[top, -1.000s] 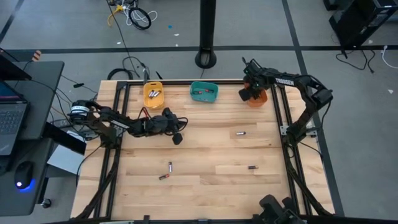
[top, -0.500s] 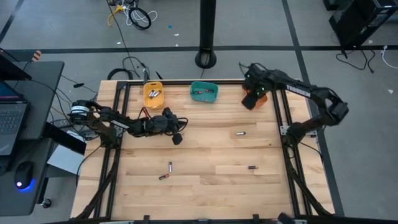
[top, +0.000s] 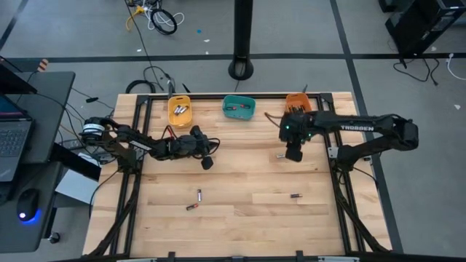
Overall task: Sort batteries
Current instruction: Put the silver battery into the yellow bin
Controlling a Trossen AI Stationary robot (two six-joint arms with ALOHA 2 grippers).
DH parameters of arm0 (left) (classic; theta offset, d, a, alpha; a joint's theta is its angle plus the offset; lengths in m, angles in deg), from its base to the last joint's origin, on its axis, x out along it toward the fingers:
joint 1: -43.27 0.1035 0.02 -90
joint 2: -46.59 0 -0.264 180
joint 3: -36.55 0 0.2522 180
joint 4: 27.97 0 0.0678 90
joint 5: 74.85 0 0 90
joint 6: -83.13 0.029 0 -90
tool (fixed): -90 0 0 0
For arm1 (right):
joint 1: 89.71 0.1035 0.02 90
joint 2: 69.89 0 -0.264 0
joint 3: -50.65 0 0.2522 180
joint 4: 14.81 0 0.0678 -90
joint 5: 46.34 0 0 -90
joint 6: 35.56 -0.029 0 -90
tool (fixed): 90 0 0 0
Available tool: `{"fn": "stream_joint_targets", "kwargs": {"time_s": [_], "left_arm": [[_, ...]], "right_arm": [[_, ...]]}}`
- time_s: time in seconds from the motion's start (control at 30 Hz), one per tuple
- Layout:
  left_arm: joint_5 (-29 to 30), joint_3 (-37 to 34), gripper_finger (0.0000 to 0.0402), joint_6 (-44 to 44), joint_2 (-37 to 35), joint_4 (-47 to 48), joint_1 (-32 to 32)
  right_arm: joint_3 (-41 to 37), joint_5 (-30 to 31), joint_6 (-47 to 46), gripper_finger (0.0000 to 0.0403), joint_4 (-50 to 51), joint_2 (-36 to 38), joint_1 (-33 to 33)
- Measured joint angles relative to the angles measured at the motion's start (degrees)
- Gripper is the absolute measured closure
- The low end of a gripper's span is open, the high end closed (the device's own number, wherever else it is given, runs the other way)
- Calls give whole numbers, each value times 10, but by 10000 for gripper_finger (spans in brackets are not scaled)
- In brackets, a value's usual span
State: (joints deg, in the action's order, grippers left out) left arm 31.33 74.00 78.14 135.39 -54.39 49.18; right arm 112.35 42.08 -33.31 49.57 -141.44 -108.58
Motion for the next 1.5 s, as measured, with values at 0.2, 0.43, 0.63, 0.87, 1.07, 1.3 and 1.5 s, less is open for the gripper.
{"fn": "stream_joint_targets", "kwargs": {"time_s": [0.2, 0.43, 0.63, 0.87, 1.07, 1.3, 1.5], "left_arm": [[0, 0, 389, 1, 0, 0, 0], [0, 0, 389, 2, 0, 0, 0], [0, 0, 389, 3, 0, 0, 0], [0, 0, 389, 3, 0, 7, 0], [0, 0, 389, 24, 0, 8, 0], [0, 0, 389, 28, 0, 9, 0], [0, 0, 389, 28, 0, 9, 0]], "right_arm": [[-41, 0, -42, 266, -45, 0, 51], [-86, 32, -58, 263, -71, -1, 80], [-106, 34, -64, 261, -106, -6, 80], [-122, 34, -55, 261, -135, -7, 80], [-129, 34, -55, 261, -143, -18, 80], [-129, 34, -55, 256, -152, -54, 80], [-127, 34, -42, 256, -167, -97, 80]]}}
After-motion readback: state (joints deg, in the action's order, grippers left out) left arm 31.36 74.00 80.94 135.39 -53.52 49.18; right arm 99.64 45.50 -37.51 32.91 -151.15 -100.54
